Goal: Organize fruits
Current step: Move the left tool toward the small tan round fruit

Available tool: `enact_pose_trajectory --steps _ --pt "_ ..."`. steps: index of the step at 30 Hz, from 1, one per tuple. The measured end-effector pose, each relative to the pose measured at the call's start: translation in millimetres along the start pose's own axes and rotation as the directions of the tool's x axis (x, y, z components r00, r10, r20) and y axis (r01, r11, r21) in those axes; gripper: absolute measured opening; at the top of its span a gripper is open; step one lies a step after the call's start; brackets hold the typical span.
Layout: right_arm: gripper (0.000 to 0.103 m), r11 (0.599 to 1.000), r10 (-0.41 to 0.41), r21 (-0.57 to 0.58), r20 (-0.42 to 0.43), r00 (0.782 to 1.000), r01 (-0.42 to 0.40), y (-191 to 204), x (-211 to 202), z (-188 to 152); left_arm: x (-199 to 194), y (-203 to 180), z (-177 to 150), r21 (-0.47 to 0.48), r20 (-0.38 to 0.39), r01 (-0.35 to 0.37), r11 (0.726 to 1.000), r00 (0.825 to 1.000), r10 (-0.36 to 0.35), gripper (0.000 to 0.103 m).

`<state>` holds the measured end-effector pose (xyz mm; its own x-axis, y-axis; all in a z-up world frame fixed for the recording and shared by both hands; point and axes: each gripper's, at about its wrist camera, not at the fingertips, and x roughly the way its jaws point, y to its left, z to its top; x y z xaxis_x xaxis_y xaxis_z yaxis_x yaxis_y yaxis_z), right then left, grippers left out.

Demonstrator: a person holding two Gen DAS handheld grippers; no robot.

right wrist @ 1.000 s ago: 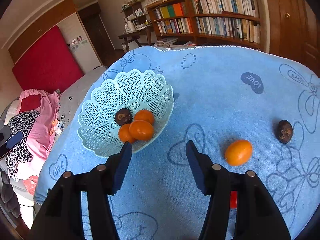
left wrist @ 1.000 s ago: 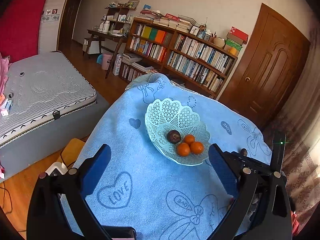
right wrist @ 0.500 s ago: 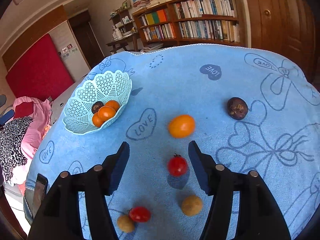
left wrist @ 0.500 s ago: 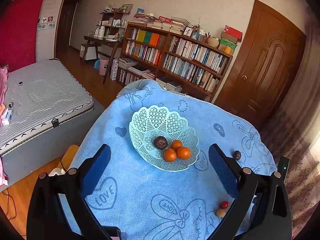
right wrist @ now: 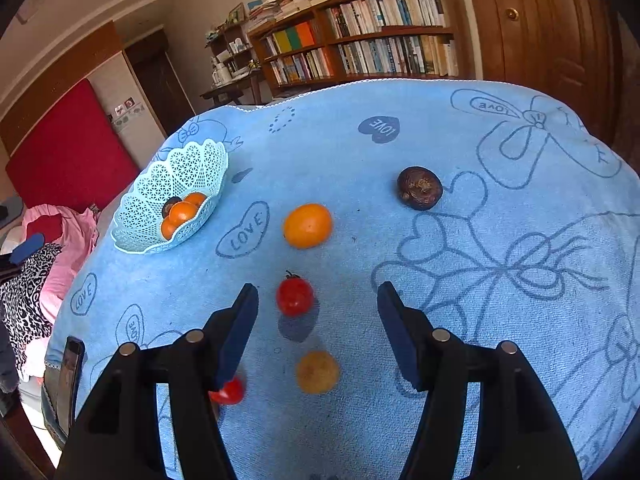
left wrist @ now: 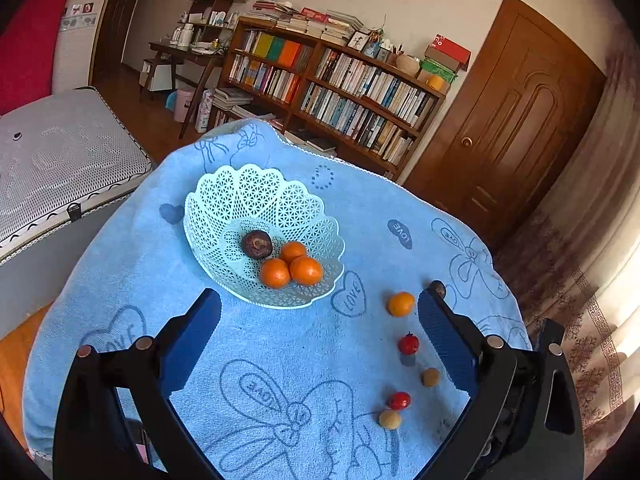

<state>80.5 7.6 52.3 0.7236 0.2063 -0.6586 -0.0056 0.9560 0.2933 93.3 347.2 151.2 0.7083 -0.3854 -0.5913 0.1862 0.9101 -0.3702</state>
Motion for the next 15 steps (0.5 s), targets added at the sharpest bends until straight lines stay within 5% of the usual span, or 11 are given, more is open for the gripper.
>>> enact_pose_trajectory --steps 15 --pt "0.062 0.999 -0.002 0.037 -0.010 1.000 0.003 -11 2 -3 74 -60 -87 0.104 -0.195 0.040 0.994 0.981 -0.019 0.100"
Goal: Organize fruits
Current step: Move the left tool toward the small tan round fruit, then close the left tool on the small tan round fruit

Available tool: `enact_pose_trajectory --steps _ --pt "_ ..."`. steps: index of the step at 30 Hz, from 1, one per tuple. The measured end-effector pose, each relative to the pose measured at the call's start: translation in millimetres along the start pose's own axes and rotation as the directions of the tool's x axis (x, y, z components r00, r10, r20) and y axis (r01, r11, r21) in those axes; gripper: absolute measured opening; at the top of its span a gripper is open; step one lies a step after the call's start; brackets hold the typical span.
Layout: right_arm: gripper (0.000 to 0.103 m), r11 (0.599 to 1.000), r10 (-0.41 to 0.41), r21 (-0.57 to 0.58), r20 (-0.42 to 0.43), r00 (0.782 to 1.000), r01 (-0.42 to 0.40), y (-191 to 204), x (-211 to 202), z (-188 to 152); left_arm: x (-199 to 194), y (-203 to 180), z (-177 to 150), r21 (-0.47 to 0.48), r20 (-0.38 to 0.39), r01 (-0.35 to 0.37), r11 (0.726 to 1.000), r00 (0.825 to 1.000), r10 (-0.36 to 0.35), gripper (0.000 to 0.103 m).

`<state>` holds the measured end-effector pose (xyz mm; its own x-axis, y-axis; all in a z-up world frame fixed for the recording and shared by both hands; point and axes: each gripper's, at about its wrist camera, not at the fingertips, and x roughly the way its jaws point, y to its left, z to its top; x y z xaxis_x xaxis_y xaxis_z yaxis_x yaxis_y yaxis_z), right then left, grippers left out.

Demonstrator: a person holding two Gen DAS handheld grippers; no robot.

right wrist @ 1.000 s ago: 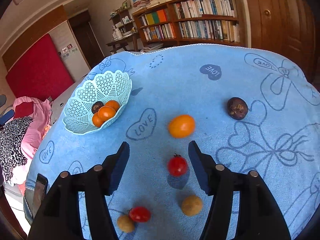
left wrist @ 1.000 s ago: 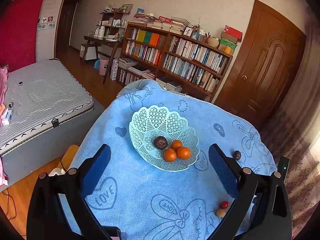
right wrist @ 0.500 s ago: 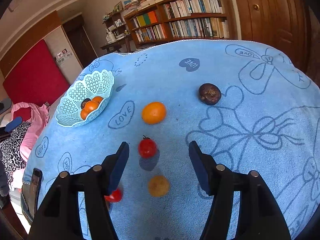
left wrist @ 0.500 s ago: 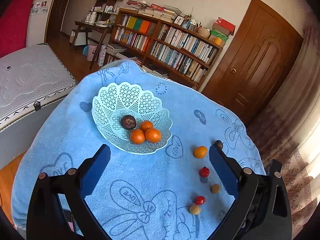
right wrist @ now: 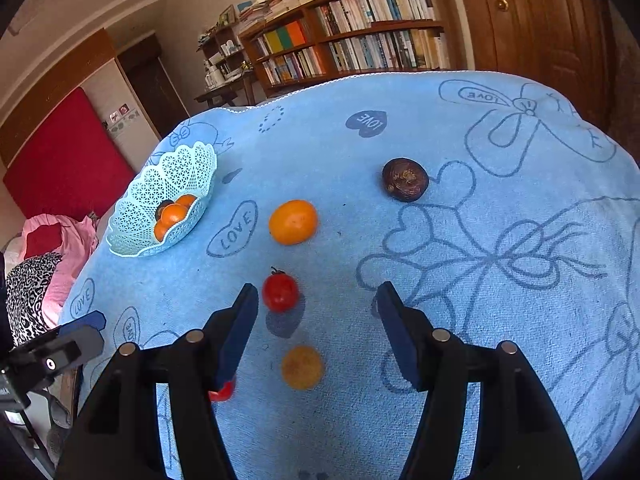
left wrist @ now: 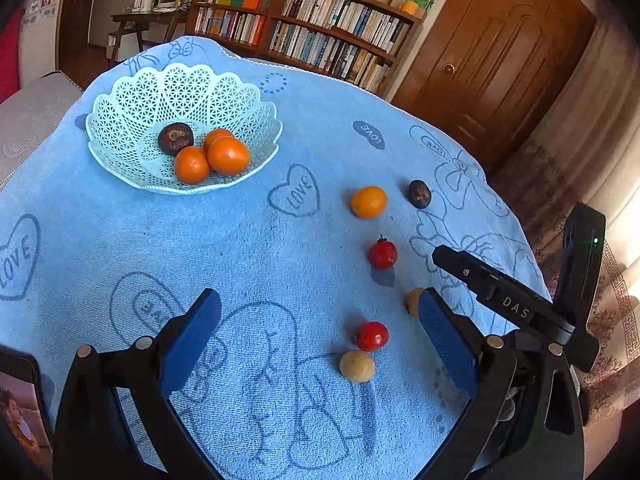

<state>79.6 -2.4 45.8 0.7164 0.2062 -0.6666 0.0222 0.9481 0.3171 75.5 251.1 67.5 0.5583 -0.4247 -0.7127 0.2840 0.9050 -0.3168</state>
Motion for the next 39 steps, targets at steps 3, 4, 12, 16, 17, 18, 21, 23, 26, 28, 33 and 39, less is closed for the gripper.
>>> enact_pose_trajectory --steps 3,4,12,16,17,18,21,23,26,28,33,39 --pt "0.062 1.000 -0.001 0.003 -0.004 1.000 0.001 -1 1 -1 10 -10 -13 0.030 -0.023 -0.011 0.999 1.000 0.011 0.100" --pt "0.062 1.000 -0.001 0.003 -0.006 1.000 0.001 -2 1 -1 13 -13 -17 0.041 -0.034 -0.009 0.999 0.999 0.011 0.100" --pt "0.062 1.000 -0.006 0.005 -0.019 1.000 0.006 -3 6 -3 27 -33 -42 0.128 -0.068 -0.020 0.992 0.997 0.029 0.100" --pt "0.062 1.000 -0.007 0.005 -0.021 1.000 0.007 -3 7 -4 30 -41 -50 0.168 -0.073 -0.021 0.986 0.997 0.034 0.098" --pt "0.062 1.000 -0.007 0.006 -0.020 1.000 0.007 -3 7 -4 31 -42 -51 0.177 -0.075 -0.023 0.984 0.997 0.037 0.096" --pt "0.062 1.000 -0.007 0.006 -0.021 1.000 0.007 -3 7 -4 32 -43 -53 0.188 -0.076 -0.025 0.982 0.996 0.040 0.092" --pt "0.062 1.000 -0.008 0.005 -0.020 1.000 0.008 -3 7 -4 35 -48 -59 0.214 -0.085 -0.026 0.976 0.995 0.045 0.088" --pt "0.062 1.000 -0.007 0.005 -0.021 1.000 0.007 -3 7 -4 38 -51 -61 0.226 -0.096 -0.022 0.974 0.994 0.044 0.083" --pt "0.062 1.000 -0.007 0.004 -0.021 1.000 0.007 -3 7 -4 41 -54 -64 0.242 -0.103 -0.018 0.970 0.994 0.044 0.073" --pt "0.062 1.000 -0.008 0.001 -0.021 1.000 0.008 -2 7 -4 42 -54 -64 0.253 -0.100 -0.021 0.967 0.994 0.048 0.066" --pt "0.062 1.000 -0.007 -0.014 -0.024 1.000 0.007 0 9 -7 42 -51 -64 0.251 -0.099 -0.015 0.968 0.994 0.041 0.035" --pt "0.062 1.000 0.004 -0.014 -0.027 1.000 -0.004 0 6 -10 40 -46 -62 0.231 -0.096 0.000 0.973 0.995 0.023 0.027"
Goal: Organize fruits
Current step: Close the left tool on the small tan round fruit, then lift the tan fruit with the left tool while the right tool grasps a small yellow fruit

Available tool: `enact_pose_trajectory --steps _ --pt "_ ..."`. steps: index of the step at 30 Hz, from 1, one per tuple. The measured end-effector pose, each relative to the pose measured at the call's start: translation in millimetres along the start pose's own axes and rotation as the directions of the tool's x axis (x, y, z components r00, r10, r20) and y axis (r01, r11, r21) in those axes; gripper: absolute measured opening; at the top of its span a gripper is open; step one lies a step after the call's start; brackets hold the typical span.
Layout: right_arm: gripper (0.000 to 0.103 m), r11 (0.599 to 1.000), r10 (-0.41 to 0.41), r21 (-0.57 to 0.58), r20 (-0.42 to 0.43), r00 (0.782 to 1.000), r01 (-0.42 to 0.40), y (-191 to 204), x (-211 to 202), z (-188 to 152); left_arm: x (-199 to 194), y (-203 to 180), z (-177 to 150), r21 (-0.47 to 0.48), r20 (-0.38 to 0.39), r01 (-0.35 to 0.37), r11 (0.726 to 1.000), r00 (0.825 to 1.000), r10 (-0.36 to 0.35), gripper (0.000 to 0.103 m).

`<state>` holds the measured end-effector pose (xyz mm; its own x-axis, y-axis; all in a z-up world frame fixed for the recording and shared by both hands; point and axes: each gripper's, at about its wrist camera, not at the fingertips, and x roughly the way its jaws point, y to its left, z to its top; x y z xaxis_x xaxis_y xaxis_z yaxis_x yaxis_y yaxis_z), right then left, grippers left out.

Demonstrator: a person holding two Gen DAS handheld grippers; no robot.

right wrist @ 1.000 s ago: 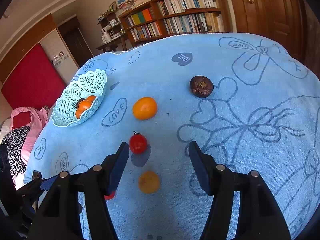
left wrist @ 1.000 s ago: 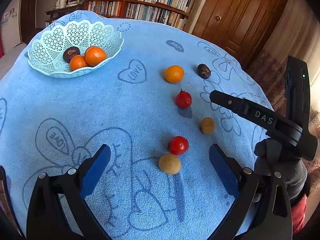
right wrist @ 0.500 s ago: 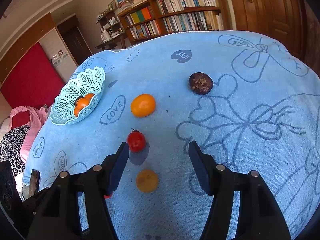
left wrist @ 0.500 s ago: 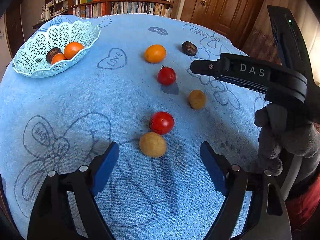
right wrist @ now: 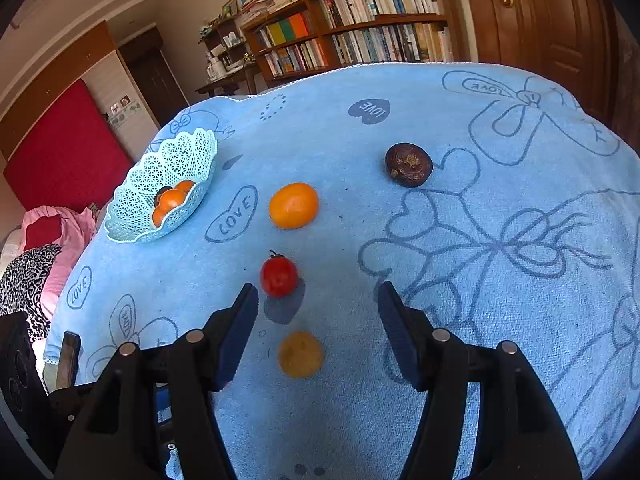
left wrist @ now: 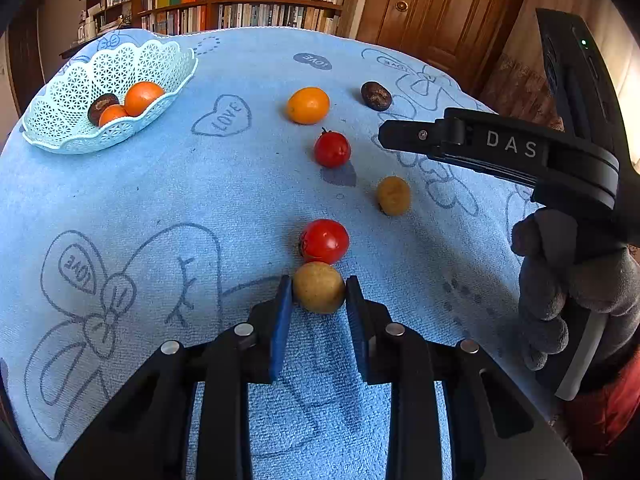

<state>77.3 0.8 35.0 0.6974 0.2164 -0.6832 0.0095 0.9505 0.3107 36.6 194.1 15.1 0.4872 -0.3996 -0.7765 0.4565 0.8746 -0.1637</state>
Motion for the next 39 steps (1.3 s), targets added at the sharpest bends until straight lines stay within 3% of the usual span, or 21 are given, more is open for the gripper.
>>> enact_pose_trajectory --steps 11,17,27,39 --pt "0.062 0.996 -0.007 -0.091 -0.086 0.996 -0.001 19 7 -16 -10 4 -2 -0.011 0.026 -0.020 1.000 0.999 0.020 0.027" --pt "0.048 0.990 -0.048 -0.140 -0.123 0.991 0.030 27 20 -24 -15 8 -1 -0.021 0.041 -0.036 0.999 0.999 0.037 0.027" --pt "0.027 0.985 -0.093 -0.156 -0.100 0.991 0.077 28 18 -24 -22 14 1 -0.043 0.064 -0.045 0.998 0.997 0.048 0.027" --pt "0.027 0.988 -0.095 -0.127 -0.031 0.995 0.090 23 3 -16 -51 36 19 -0.080 0.134 -0.078 0.994 0.987 0.088 0.027"
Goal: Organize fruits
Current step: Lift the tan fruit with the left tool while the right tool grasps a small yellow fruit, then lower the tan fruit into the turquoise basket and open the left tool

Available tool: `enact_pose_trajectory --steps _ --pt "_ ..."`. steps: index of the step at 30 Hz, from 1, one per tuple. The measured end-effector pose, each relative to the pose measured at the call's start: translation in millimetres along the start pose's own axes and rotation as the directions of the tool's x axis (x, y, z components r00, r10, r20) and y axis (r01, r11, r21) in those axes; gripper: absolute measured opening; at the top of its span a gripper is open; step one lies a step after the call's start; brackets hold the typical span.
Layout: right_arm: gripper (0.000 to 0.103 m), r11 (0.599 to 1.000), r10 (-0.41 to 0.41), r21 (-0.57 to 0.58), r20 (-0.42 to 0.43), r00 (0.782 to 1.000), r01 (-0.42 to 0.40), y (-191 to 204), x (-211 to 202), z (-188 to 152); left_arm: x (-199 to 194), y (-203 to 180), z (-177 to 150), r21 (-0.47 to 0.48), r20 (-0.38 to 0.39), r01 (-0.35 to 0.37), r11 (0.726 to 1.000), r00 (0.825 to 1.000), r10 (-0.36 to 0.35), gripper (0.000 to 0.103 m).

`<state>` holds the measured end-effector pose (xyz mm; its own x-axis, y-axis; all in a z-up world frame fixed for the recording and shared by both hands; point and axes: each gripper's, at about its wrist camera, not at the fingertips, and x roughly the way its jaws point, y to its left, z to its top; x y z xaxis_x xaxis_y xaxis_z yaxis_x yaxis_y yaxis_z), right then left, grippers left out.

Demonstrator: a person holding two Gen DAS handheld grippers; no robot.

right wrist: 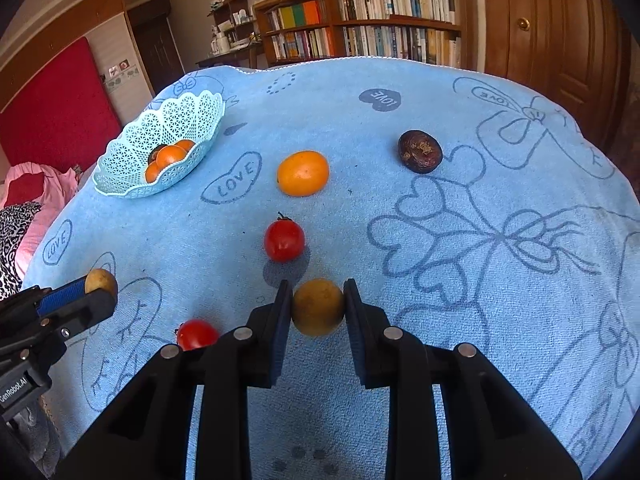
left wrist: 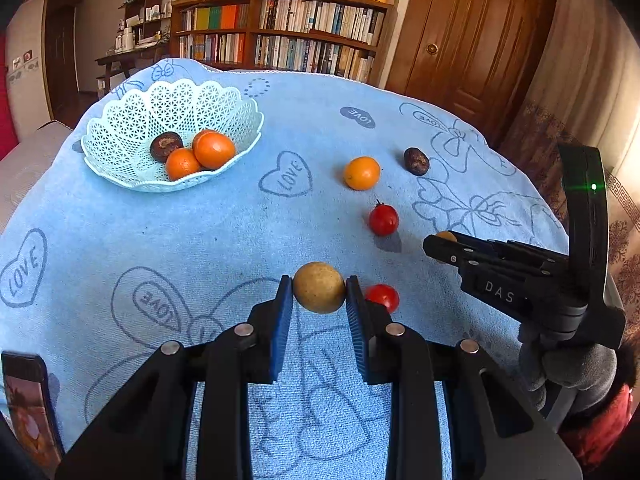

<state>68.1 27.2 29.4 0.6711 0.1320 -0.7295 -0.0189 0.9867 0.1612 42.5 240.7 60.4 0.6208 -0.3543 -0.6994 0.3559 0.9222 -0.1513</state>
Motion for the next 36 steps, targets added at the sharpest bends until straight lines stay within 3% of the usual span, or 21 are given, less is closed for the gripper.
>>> enact_pose_trajectory --steps 8,22,28,36 --pt "0.027 1.000 0.009 0.003 0.009 1.000 -0.009 0 -2 0 -15 35 36 -0.001 0.039 -0.058 0.998 0.998 0.058 0.028" --pt "0.027 1.000 0.005 0.005 -0.006 1.000 -0.005 1 2 -2 -29 122 108 -0.003 0.042 -0.155 0.988 0.987 0.155 0.028" --pt "0.027 1.000 0.006 0.006 -0.009 1.000 -0.005 0 4 -2 -19 129 125 0.035 0.025 -0.192 0.981 0.981 0.191 0.028" --pt "0.027 1.000 0.000 0.008 -0.019 1.000 0.000 0 9 -3 2 122 141 0.022 0.022 -0.157 0.987 0.987 0.156 0.028"
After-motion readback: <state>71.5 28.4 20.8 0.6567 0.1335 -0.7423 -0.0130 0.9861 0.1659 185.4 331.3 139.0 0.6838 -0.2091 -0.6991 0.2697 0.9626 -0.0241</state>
